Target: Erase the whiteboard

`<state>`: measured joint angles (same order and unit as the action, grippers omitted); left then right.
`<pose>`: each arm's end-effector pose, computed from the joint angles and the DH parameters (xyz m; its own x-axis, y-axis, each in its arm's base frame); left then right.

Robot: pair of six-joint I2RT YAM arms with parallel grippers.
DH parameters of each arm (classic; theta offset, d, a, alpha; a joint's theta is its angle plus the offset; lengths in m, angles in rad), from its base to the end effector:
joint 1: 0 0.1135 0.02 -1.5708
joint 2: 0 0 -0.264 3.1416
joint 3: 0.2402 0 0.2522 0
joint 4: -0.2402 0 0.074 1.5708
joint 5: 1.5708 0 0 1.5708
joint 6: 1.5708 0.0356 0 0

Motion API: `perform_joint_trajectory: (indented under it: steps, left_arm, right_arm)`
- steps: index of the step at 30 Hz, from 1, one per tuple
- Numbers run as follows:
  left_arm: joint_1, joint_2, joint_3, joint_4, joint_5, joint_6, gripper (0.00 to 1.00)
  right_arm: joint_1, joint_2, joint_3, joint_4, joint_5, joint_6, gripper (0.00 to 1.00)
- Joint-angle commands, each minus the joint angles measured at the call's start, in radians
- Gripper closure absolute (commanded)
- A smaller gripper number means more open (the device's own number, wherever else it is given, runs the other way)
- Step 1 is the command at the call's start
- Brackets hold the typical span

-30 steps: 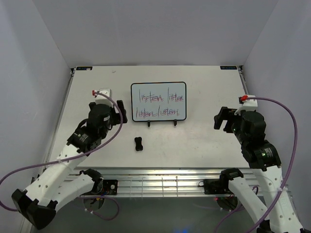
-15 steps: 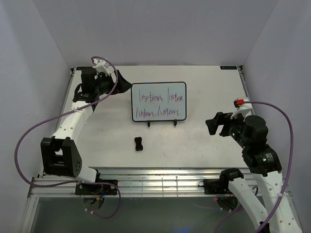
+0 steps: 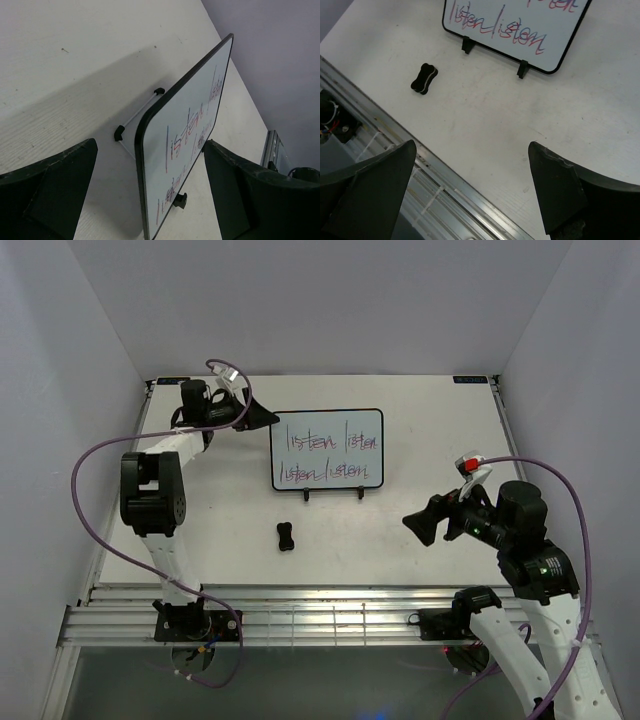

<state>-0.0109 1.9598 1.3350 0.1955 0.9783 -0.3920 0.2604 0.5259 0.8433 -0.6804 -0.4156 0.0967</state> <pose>0.4389 -0.0343 0.2241 -0.6751 -0.2060 -0.7084 0.5436 0.5102 -0.6665 0.0980 0.0410 0.3416 -0.3995 -0.0150 -0.9166 -0.5643 0.7920 0.2330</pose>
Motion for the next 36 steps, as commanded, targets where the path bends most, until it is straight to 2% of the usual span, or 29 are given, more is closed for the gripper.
perform_joint_trajectory:
  steps: [1, 5, 7, 10, 11, 15, 17, 21, 25, 29, 31, 33, 35, 36]
  left_arm:
    - [0.008, 0.033, 0.088, 0.038, 0.103, -0.002, 0.02]
    - [0.008, 0.126, 0.151, 0.05, 0.218, -0.037, 0.04]
    - [-0.001, 0.136, 0.165, 0.065, 0.282, -0.047, 0.07]
    - [-0.009, 0.151, 0.182, 0.07, 0.329, -0.047, 0.23]
    - [-0.009, 0.16, 0.191, 0.071, 0.344, -0.062, 0.38]
    - [-0.009, 0.185, 0.208, 0.078, 0.359, -0.074, 0.55]
    - [-0.011, 0.195, 0.219, 0.081, 0.367, -0.079, 0.58]
    - [-0.018, 0.211, 0.224, 0.082, 0.365, -0.084, 0.59]
    - [-0.018, 0.229, 0.224, 0.084, 0.364, -0.079, 0.68]
    - [-0.018, 0.252, 0.234, 0.082, 0.367, -0.079, 0.72]
    - [-0.018, 0.26, 0.236, 0.084, 0.376, -0.079, 0.8]
    - [-0.018, 0.261, 0.237, 0.085, 0.382, -0.077, 0.93]
    - [-0.018, 0.26, 0.234, 0.085, 0.384, -0.077, 1.0]
    - [-0.018, 0.258, 0.234, 0.085, 0.385, -0.076, 1.0]
  right_arm:
    - [0.005, -0.033, 0.04, -0.022, -0.144, -0.035, 0.02]
    - [0.003, -0.03, 0.02, -0.01, -0.23, -0.032, 0.0]
    - [0.005, -0.021, 0.014, -0.002, -0.244, -0.032, 0.05]
    - [0.004, -0.006, 0.002, 0.031, -0.271, -0.014, 0.09]
    - [0.003, -0.001, 0.002, 0.039, -0.287, -0.011, 0.09]
    - [0.005, 0.005, 0.005, 0.058, -0.315, -0.009, 0.11]
    - [0.005, 0.008, 0.004, 0.053, -0.311, -0.018, 0.12]
    - [0.005, 0.017, -0.015, 0.067, -0.327, -0.017, 0.13]
    - [0.005, 0.026, -0.026, 0.084, -0.339, -0.012, 0.15]
    - [0.005, 0.04, -0.026, 0.094, -0.354, -0.014, 0.16]
    - [0.005, 0.049, -0.024, 0.097, -0.374, -0.018, 0.17]
    - [0.005, 0.057, -0.021, 0.096, -0.385, -0.025, 0.18]
    - [0.007, 0.066, -0.026, 0.1, -0.388, -0.025, 0.18]
    - [0.007, 0.078, -0.032, 0.105, -0.391, -0.022, 0.19]
